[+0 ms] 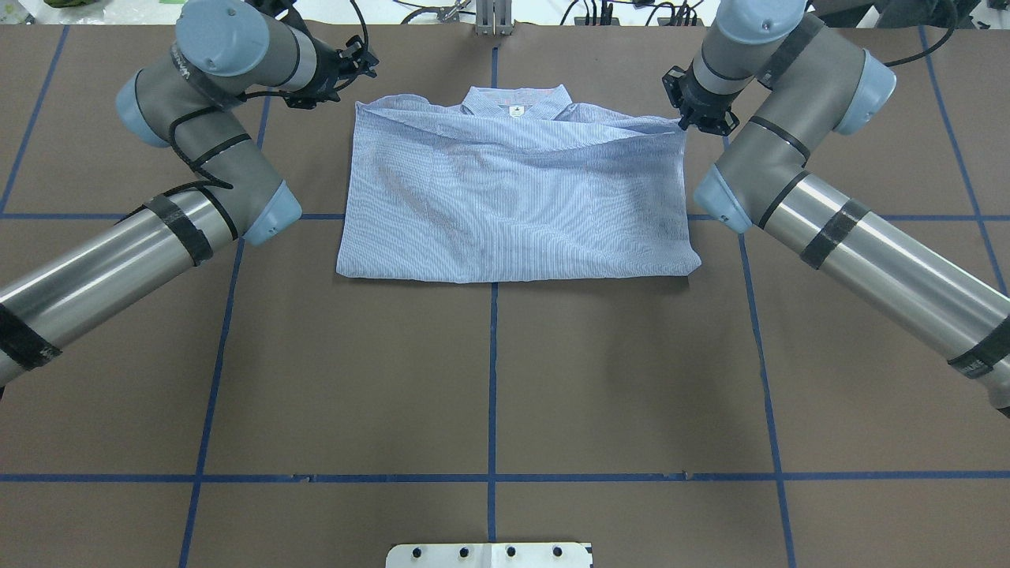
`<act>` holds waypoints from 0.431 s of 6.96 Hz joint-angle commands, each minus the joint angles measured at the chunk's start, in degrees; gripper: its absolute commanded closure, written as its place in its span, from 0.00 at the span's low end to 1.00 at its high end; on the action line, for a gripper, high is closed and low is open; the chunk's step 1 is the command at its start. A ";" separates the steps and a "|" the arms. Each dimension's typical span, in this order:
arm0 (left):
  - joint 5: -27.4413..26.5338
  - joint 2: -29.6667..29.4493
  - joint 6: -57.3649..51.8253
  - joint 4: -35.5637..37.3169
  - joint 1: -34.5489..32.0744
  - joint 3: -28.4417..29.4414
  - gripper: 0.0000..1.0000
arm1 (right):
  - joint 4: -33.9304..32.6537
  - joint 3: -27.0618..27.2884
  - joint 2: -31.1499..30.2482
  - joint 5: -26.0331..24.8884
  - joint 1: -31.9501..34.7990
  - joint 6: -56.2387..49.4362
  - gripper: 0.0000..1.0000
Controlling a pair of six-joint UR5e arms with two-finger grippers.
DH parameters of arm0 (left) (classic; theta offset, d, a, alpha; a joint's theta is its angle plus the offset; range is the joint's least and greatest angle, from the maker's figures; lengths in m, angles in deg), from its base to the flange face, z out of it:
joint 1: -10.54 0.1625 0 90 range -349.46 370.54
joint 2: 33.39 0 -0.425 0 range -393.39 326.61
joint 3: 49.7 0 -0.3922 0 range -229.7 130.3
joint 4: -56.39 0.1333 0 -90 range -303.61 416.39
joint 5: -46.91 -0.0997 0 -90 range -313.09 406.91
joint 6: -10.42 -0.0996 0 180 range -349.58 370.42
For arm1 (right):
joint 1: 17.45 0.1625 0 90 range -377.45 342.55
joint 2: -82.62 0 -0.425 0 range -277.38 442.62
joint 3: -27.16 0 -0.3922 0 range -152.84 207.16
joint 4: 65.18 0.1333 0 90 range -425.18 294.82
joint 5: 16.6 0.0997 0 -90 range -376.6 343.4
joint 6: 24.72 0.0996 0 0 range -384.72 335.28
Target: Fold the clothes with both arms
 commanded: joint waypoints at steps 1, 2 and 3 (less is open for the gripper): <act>0.01 0.46 0.26 0.29 -0.02 -1.08 0.25 | 0.25 -0.96 -0.02 -0.59 0.12 -1.08 1.00; 0.10 0.55 0.34 0.56 -0.02 -1.34 0.24 | 0.25 -1.23 0.06 -0.85 -0.05 -1.08 1.00; 0.10 0.64 0.34 0.65 -0.02 -1.52 0.24 | 0.34 -1.23 -0.20 -1.38 -0.05 -1.17 1.00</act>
